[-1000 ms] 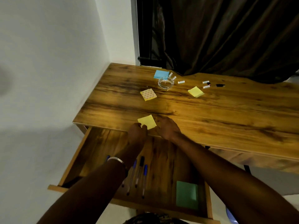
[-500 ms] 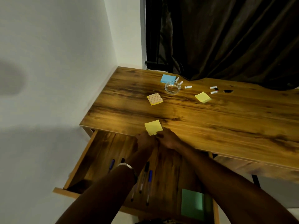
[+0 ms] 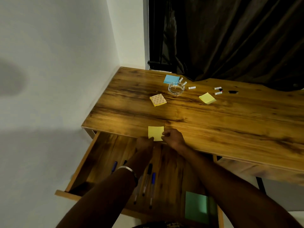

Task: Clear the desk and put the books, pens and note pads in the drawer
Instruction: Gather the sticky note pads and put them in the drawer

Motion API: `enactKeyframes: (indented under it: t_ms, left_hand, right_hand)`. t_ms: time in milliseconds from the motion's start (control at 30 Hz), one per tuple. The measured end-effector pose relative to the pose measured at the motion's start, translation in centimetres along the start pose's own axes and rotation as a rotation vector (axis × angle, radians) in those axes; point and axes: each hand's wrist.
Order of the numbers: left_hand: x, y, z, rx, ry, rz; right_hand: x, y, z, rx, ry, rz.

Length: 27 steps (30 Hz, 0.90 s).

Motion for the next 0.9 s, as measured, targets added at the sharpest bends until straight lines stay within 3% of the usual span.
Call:
enactKeyframes:
  t_ms: [133,233,533,767,900]
  left_hand:
    - [0.6,-0.1,-0.8,0.062,-0.141,-0.013]
    - [1.4,0.2,-1.2,0.056,-0.085,-0.081]
    - [5.6,-2.4,-2.1,0.311,-0.079,-0.235]
    - [10.0,-5.2,0.3,0.363,0.161,-0.368]
    - [11.7,-6.8,2.2,0.477,0.317,-0.268]
  right_hand:
    - [-0.4,-0.6,0.5,-0.018,0.121,0.080]
    - [-1.1,-1.6,1.0,0.000,0.202,0.132]
    - [-5.6,-5.7,1.6,-0.066,0.202,0.092]
    - [-11.4,-9.6,1.5,0.036,0.090,0.091]
    - [-14.1,-10.6,0.9,0.086,0.013,0.180]
Point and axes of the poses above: each hand's wrist, its own y-axis towards the middle knuckle, its own z-axis out of the palm, x = y × z, and after that the axes turned 12 degrees about -y, right-handed
